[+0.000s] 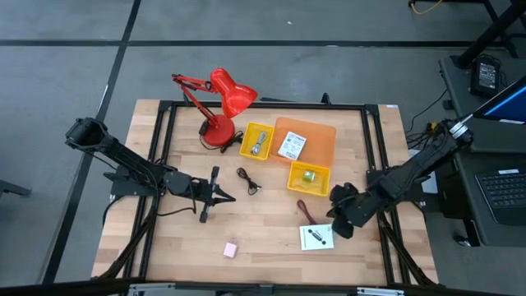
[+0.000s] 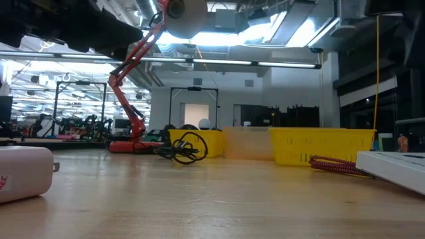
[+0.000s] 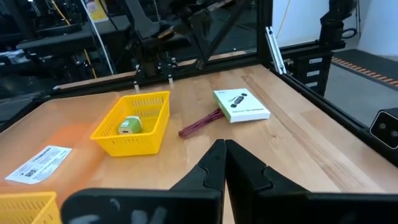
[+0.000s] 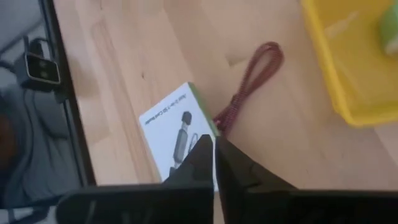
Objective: Pick and place items into bin
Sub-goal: Put the white box into the orange bin
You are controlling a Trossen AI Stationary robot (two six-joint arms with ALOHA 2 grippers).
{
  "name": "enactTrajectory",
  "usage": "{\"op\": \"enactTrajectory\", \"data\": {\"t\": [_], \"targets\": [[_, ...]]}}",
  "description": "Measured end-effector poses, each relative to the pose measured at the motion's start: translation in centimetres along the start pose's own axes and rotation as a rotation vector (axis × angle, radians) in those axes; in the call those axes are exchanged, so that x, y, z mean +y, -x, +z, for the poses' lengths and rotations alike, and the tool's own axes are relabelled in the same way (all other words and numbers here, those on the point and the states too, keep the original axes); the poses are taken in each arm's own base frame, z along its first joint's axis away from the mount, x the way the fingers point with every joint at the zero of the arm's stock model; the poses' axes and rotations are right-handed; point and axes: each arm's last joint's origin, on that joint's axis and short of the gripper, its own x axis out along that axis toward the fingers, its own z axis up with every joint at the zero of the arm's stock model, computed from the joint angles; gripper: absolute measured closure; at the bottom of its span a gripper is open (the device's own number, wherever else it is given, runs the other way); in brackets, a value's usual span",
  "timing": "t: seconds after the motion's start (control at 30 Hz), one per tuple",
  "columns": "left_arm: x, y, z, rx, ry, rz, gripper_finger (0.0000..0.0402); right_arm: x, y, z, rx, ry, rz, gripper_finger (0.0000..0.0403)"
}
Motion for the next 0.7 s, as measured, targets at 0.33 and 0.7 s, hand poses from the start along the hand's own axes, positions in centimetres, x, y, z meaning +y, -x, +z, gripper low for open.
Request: {"op": "enactTrajectory", "data": {"t": [0.33, 0.7], "targets": [[-0.1, 0.0, -0.7, 0.071, -0.045, -0.007, 0.0396, -3.3, 1.1, -2.8, -0.048, -0.142, 0.06, 0.0403], [-0.1, 0.0, -0.7, 0.068, -0.044, -0.007, 0.0396, -7.0, -1.3, -5.3, -0.099, -0.269, 0.197, 0.0403]]}}
